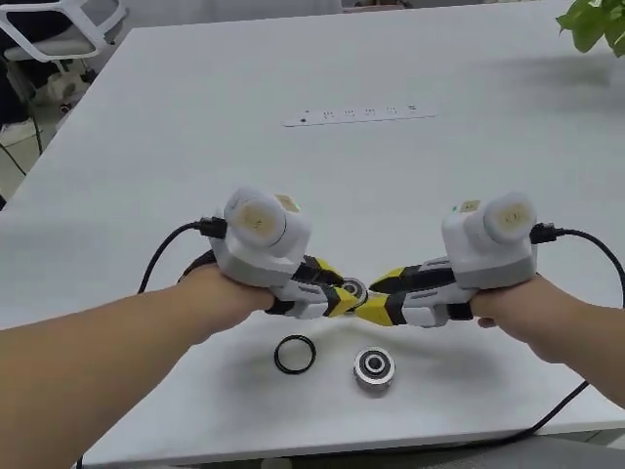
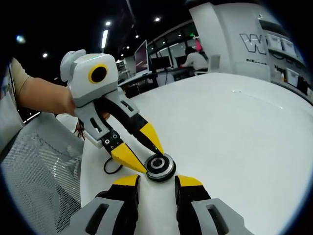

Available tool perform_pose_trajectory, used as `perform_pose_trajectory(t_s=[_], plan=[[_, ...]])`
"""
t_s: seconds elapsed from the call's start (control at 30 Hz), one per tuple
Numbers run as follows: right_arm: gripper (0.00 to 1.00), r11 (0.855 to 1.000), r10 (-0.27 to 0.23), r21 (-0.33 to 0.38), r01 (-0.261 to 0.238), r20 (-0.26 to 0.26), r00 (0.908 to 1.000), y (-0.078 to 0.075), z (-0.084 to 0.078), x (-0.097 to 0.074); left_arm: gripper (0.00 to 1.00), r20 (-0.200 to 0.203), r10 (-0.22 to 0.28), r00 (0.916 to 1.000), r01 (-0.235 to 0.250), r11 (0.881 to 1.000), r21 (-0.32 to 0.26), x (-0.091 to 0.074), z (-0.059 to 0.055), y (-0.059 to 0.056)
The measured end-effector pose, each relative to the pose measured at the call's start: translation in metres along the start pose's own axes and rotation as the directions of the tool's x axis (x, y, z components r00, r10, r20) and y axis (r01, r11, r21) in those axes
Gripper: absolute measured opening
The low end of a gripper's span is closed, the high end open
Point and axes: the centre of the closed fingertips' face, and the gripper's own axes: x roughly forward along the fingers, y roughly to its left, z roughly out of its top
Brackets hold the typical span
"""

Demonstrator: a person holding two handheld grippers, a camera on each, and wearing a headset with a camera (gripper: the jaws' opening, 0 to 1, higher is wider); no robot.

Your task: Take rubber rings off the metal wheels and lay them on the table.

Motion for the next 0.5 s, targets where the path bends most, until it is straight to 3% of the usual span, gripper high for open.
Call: perform_pose_trajectory(t_s=[0.1,0.17,0.5], plan=[[0.26,1.000,0.000,-0.003,0.000,0.002,1.0000,0.0032,0.0014,-0.0005,0.18,0.002,0.009,1.0000,-0.009,1.000,0.015,0.0007,0.0007,0.0002],[0.25,1.000,-0.001,-0.003,0.001,0.004,1.0000,0.0045,0.0026,-0.0011,0.16,-0.003,0.023,0.9997,-0.023,0.997,0.069,0.0013,0.0007,0.0015],[0.26,1.000,-0.010,-0.015,0.010,-0.002,0.9999,0.0042,0.0031,0.0005,0.14,0.006,0.050,0.9987,-0.050,0.996,0.078,0.0007,0.0001,0.0015]])
